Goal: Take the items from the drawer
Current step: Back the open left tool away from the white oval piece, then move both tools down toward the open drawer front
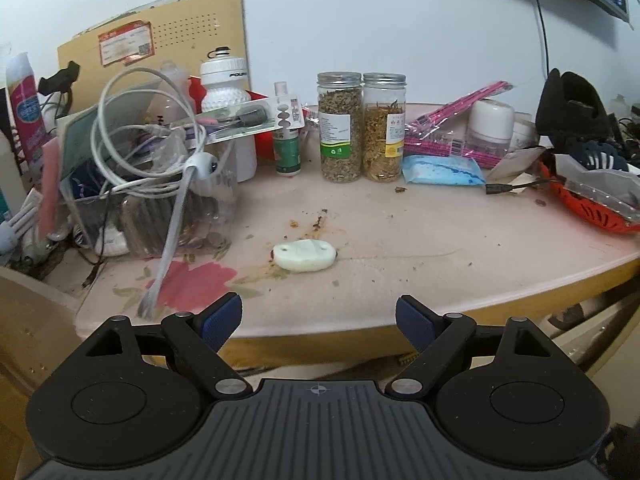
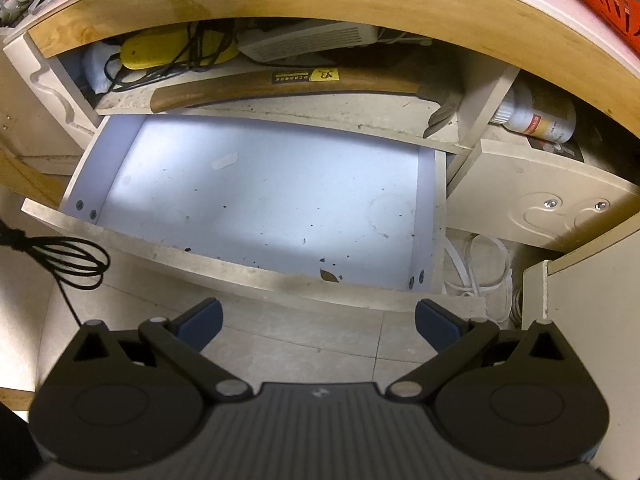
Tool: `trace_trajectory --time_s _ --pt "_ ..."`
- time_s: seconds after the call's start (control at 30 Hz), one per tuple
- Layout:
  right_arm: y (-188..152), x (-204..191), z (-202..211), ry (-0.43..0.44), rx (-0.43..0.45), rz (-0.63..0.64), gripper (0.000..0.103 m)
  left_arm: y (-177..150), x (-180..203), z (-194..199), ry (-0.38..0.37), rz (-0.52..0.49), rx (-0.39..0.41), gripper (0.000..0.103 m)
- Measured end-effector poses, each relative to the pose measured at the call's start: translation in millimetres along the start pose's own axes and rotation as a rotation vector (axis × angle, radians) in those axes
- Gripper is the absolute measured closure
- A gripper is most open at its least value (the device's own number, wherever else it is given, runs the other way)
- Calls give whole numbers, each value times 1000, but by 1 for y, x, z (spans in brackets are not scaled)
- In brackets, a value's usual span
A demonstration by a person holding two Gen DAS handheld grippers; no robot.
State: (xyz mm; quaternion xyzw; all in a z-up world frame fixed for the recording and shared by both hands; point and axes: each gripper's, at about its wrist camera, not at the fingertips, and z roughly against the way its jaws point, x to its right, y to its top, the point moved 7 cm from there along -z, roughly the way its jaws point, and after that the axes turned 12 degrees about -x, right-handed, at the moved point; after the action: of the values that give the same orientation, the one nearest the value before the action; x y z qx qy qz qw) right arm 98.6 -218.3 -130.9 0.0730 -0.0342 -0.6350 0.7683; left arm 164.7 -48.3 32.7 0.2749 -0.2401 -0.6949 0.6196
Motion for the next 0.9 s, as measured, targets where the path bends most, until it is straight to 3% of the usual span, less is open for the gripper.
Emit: trace_trajectory --time_s 0.9 --pt "-1 9 -1 -29 5 -34 0 -69 -5 47 -21 -10 -137 18"
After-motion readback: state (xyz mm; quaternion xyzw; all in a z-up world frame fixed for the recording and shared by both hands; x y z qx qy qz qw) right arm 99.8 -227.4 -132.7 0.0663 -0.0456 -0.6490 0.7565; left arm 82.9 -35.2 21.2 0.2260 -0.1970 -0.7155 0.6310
